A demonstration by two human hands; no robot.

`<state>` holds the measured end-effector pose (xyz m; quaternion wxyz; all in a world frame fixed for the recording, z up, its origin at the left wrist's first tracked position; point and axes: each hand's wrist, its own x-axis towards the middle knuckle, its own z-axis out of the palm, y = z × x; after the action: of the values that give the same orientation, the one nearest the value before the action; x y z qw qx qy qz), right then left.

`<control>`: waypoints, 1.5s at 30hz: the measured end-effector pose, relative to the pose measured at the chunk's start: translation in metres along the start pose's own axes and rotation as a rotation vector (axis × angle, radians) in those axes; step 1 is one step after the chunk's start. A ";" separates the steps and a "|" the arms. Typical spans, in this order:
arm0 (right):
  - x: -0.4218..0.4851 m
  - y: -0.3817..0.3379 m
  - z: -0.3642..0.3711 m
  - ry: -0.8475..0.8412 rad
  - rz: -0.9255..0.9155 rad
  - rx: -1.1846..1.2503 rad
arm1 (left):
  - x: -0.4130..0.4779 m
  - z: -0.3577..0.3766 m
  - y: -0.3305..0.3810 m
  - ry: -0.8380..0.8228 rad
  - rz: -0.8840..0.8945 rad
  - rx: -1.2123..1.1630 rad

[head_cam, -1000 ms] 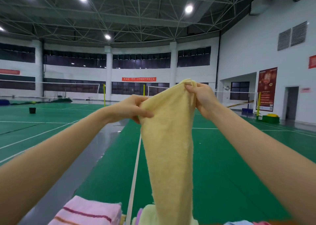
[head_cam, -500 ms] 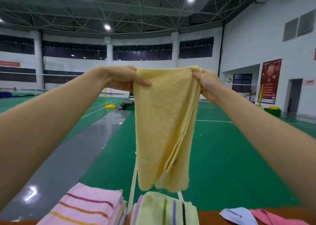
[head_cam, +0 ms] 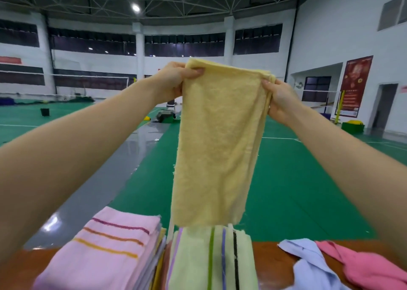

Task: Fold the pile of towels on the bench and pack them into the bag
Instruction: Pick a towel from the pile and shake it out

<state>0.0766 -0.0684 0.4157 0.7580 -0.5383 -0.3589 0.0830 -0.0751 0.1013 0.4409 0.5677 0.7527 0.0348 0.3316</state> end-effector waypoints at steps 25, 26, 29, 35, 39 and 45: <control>-0.136 0.245 -0.056 0.067 0.426 -0.594 | -0.126 0.056 -0.257 0.089 -0.589 0.394; -0.136 0.254 -0.054 0.068 0.433 -0.672 | -0.124 0.058 -0.265 0.092 -0.573 0.493; -0.138 0.270 -0.048 0.053 0.418 -0.873 | -0.122 0.059 -0.281 0.099 -0.555 0.670; -0.138 0.275 -0.056 0.024 0.564 -0.957 | -0.120 0.046 -0.282 0.089 -0.741 0.397; -0.142 0.274 -0.059 -0.009 0.627 -0.928 | -0.122 0.043 -0.284 0.119 -0.797 0.338; -0.160 0.261 -0.059 0.033 0.581 -0.807 | -0.128 0.055 -0.286 0.103 -0.762 0.485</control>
<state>0.0656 -0.0882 0.1046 0.4402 -0.8678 -0.1856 0.1369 -0.0519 0.1019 0.1236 0.4538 0.7800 0.4141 0.1185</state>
